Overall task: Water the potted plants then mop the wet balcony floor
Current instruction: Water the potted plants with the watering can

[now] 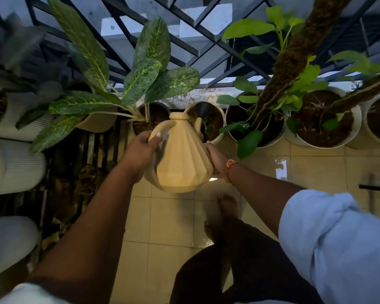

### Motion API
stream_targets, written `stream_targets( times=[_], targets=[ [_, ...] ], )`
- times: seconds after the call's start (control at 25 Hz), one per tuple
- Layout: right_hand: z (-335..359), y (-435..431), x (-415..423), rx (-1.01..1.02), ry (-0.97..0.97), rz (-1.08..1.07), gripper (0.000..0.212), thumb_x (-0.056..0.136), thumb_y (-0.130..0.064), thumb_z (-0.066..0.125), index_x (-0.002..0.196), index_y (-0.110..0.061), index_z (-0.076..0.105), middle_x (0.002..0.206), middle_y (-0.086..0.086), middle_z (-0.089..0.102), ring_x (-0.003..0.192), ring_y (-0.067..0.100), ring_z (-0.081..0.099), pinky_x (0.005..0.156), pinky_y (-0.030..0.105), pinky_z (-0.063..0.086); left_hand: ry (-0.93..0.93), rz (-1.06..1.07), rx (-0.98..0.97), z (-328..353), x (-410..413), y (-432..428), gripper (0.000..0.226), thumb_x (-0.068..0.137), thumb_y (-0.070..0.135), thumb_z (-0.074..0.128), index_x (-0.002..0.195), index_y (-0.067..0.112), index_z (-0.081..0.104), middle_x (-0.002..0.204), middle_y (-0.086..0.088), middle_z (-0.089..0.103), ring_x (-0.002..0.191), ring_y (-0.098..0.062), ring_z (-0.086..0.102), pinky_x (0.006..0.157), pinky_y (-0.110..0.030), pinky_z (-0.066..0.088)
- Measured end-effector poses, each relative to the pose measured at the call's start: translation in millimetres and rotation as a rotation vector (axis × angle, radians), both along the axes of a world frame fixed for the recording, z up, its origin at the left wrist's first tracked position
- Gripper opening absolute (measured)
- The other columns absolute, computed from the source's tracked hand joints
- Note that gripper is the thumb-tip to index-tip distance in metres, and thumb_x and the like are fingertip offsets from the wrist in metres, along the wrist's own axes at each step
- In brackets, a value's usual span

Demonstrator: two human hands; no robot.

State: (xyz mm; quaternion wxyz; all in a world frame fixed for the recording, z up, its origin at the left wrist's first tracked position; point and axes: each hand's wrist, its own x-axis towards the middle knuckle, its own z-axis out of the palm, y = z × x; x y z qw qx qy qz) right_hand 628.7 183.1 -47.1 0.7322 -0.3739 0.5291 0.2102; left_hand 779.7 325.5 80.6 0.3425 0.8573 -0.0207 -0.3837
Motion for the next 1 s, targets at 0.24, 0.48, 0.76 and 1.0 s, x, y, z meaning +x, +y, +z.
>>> stream_targets(
  times=[0.24, 0.48, 0.76, 1.0],
  targets=[
    [4, -4, 21, 0.007, 0.017, 0.067, 0.072, 0.095, -0.076, 0.030, 0.140, -0.026, 0.055, 0.123, 0.009, 0.067, 0.111, 0.027, 0.064, 0.086, 0.039, 0.056, -0.002, 0.038, 0.002, -1, 23, -6, 0.035, 0.106, 0.041, 0.055, 0.130, 0.019, 0.065, 0.126, -0.004, 0.068, 0.119, -0.028, 0.061, 0.106, -0.052, 0.050],
    [5, -3, 26, -0.005, 0.031, 0.074, 0.076, 0.096, -0.076, 0.028, 0.140, -0.020, 0.054, 0.121, 0.012, 0.067, 0.111, 0.029, 0.065, 0.089, 0.042, 0.057, 0.000, 0.015, 0.027, 0, 32, -17, 0.045, 0.108, 0.039, 0.054, 0.143, 0.011, 0.059, 0.135, -0.008, 0.065, 0.121, -0.029, 0.060, 0.098, -0.044, 0.049],
    [13, 1, 19, 0.005, 0.025, 0.042, 0.077, 0.095, -0.076, 0.028, 0.139, -0.019, 0.056, 0.121, 0.012, 0.069, 0.110, 0.028, 0.066, 0.078, 0.036, 0.057, 0.006, 0.016, 0.028, 6, 26, -18, 0.044, 0.106, 0.039, 0.057, 0.141, 0.012, 0.060, 0.137, -0.009, 0.064, 0.124, -0.029, 0.059, 0.093, -0.041, 0.046],
    [12, 1, 18, -0.038, 0.020, 0.020, 0.082, 0.092, -0.080, 0.032, 0.144, -0.019, 0.052, 0.128, 0.013, 0.066, 0.115, 0.031, 0.064, 0.099, 0.047, 0.054, -0.009, 0.018, 0.017, 12, 10, -6, 0.034, 0.103, 0.043, 0.060, 0.127, 0.020, 0.066, 0.120, -0.004, 0.070, 0.108, -0.023, 0.064, 0.080, -0.035, 0.049]
  ],
)
